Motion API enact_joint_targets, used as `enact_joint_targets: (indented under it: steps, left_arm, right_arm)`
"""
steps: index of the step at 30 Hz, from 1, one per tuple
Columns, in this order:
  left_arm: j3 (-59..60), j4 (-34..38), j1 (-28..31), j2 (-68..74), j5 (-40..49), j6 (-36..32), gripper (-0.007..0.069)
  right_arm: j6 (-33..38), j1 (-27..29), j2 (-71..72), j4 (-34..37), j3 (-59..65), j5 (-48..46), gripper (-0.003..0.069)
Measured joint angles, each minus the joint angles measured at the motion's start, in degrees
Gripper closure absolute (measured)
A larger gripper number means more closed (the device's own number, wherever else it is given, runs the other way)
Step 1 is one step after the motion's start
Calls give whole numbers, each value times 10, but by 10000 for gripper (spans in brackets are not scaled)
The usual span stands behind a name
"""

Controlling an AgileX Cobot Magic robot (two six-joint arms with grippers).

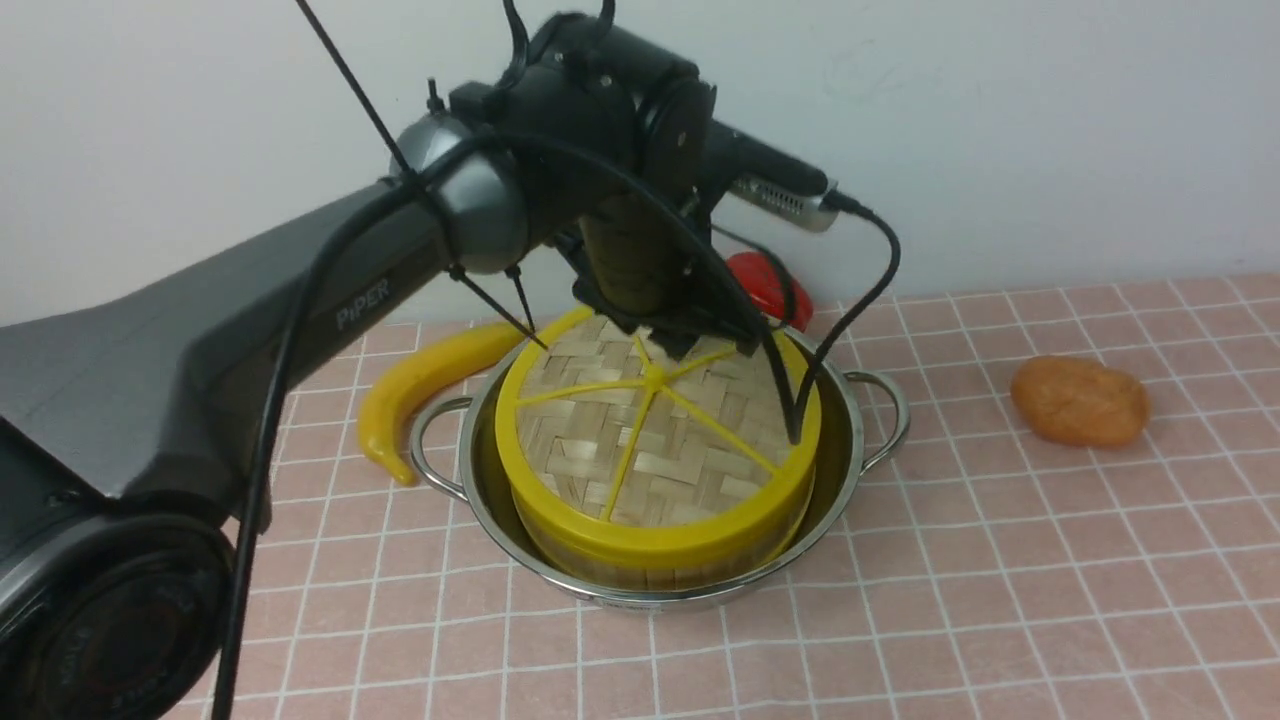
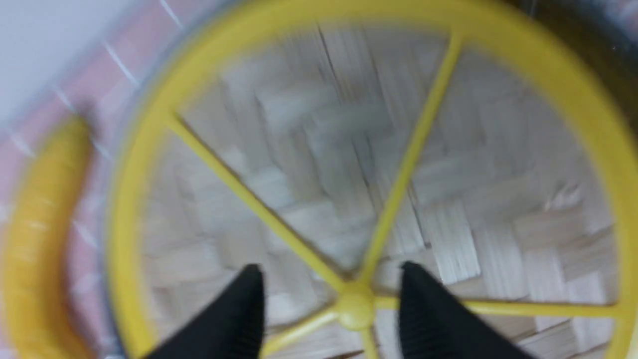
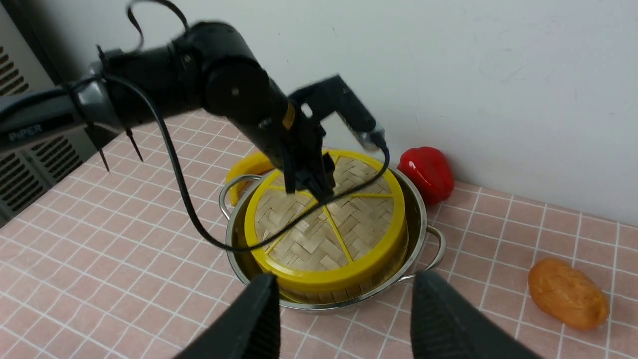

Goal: Place the steamer in the pot on the pink tablecloth, and put the lid on the steamer.

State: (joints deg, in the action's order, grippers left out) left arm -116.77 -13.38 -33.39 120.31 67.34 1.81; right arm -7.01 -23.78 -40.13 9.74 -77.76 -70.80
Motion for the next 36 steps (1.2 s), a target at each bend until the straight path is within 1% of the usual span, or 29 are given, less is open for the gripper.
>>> enact_joint_targets:
  steps: [1, 2, 3, 4, 7, 9, 11, 14, 16, 18, 19, 21, 23, 24, 26, 27, 28, 29, 30, 31, 32, 35, 36]
  left_arm:
    - [-6, 0, 0, -1, 2, -1, 234]
    - [-37, -6, 0, -6, 13, -5, 196]
    - [-83, -17, 0, -19, 18, -11, 118]
    - [-114, -24, 0, -32, 18, -13, 81]
    - [-179, -28, 0, -93, 18, -18, 6]
    - [-190, -25, 0, -135, 18, -18, -6]
    - [-191, -18, 0, -186, 18, -18, 3]
    - [-175, -8, 0, -261, 19, -18, 60]
    - [-140, 0, 0, -326, 19, -18, 134]
    - [-93, 3, 0, -383, 19, -18, 228]
    - [-87, 4, 0, -389, 19, -18, 249]
    - [-11, 6, 0, -455, 21, -18, 369]
    - [77, 11, 0, -516, 21, -18, 508]
    - [120, 14, 0, -543, 21, -18, 563]
    - [224, 17, 0, -601, 22, -18, 629]
    - [233, 17, 0, -606, 22, -18, 629]
    - [316, 18, 0, -647, 22, -18, 648]
    - [368, 18, 0, -672, 17, -18, 648]
    - [368, 19, 0, -672, 15, -18, 648]
    - [460, 22, 0, -715, -15, -11, 648]
    - [508, 25, 0, -738, -42, -6, 648]
    - [620, 39, 0, -797, -129, 13, 648]
    - [627, 40, 0, -801, -135, 13, 648]
  right_arm:
    - [0, 0, 0, 0, 0, 0, 294]
    - [0, 0, 0, 0, 0, 0, 294]
    - [0, 0, 0, 0, 0, 0, 294]
    - [0, 0, 0, 0, 0, 1, 294]
    - [11, 0, 0, -9, 0, 1, 294]
    - [22, 0, 0, -19, 0, 1, 294]
    - [34, 0, 1, -34, 0, 1, 294]
    - [46, 0, 6, -70, 1, 1, 296]
    - [48, 0, 21, -97, 12, 2, 309]
    - [48, 0, 46, -130, 32, 3, 333]
    - [47, 0, 52, -136, 38, 3, 339]
    - [42, 0, 97, -169, 87, 10, 379]
    - [32, 0, 138, -190, 140, 34, 417]
    - [25, 0, 163, -199, 175, 54, 441]
    - [5, 0, 196, -214, 227, 84, 475]
    - [2, 0, 199, -215, 238, 86, 479]
    - [-21, 0, 228, -224, 285, 102, 515]
    - [-32, 0, 237, -227, 303, 106, 529]
    - [-32, 0, 239, -227, 308, 106, 533]
    - [-46, 0, 253, -229, 339, 109, 561]
    - [-53, 0, 258, -229, 354, 109, 580]
    - [-58, 0, 265, -229, 378, 111, 634]
    - [-58, 0, 265, -229, 378, 111, 634]
